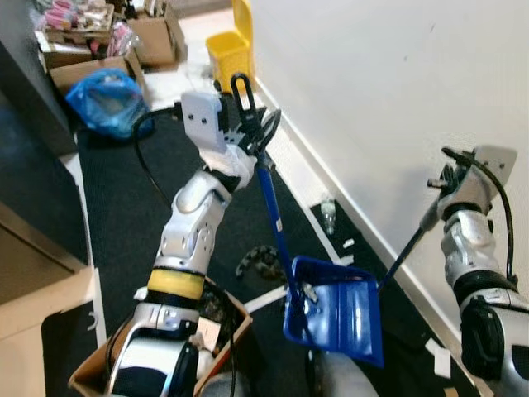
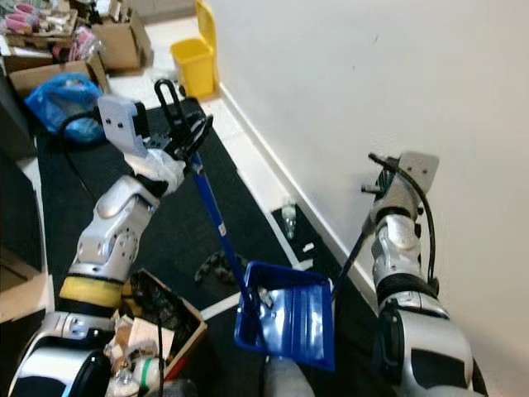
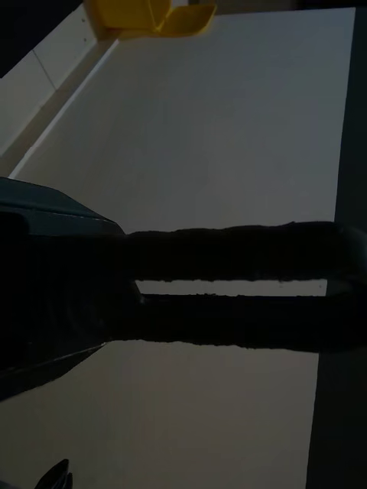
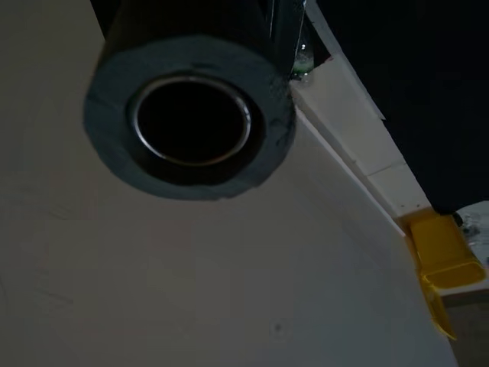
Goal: Sweep floor
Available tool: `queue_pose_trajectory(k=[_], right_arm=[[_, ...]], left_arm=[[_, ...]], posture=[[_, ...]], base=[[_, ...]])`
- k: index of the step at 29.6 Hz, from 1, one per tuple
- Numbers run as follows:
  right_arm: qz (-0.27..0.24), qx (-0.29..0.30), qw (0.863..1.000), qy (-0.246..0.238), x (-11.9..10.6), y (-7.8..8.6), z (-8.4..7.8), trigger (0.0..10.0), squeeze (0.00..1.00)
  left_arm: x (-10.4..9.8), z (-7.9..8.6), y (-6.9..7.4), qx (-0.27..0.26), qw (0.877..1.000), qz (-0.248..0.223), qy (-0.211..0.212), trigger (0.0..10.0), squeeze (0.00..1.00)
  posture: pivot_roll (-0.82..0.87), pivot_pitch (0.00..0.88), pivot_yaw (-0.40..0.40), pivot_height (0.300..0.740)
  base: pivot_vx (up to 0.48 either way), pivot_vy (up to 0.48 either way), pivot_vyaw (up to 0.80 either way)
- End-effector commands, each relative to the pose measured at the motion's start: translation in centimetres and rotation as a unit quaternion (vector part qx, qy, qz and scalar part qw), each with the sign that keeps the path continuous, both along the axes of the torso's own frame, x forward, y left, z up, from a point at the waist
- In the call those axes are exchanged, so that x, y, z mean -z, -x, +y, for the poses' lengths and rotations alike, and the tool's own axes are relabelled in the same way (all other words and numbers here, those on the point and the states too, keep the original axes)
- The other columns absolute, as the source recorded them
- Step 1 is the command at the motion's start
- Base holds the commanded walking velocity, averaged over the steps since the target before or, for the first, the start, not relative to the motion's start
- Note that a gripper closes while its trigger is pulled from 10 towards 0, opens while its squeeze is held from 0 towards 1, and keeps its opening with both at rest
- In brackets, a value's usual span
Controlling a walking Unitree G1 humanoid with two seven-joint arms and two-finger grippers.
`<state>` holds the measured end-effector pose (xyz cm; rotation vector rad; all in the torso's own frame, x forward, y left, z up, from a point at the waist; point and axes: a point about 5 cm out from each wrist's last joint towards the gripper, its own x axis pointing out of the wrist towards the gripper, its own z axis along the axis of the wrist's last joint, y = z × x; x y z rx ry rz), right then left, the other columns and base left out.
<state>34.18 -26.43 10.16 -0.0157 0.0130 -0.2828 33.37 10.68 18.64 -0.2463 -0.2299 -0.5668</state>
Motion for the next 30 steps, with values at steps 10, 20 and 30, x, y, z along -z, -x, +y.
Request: queue_pose_trajectory(k=[10,20,30], right_arm=[[-0.013,-0.004,1.0,0.008,-0.9,-0.5,0.1,10.0,0.0],[-0.003,-0.008,1.0,0.017,-0.2,-0.1,0.3,10.0,0.0],[0.02,-0.017,0.999,0.045,0.5,0.2,0.4,10.0,0.0]], left_arm=[[1.4,0.5,-0.1,-0.013,1.0,0.017,-0.019,10.0,0.0],[3.4,9.9,-1.3,-0.255,0.957,0.031,-0.133,10.0,0.0],[4.8,11.8,-0.8,-0.29,0.946,0.032,-0.143,10.0,0.0]], posture=[[0.12,0.004,-0.008,0.74],[0.11,0.01,-0.011,0.74],[0.12,0.016,-0.011,0.74]], base=[[0.0,0.0,0.0],[0.0,0.0,0.0],[0.0,0.0,0.0]])
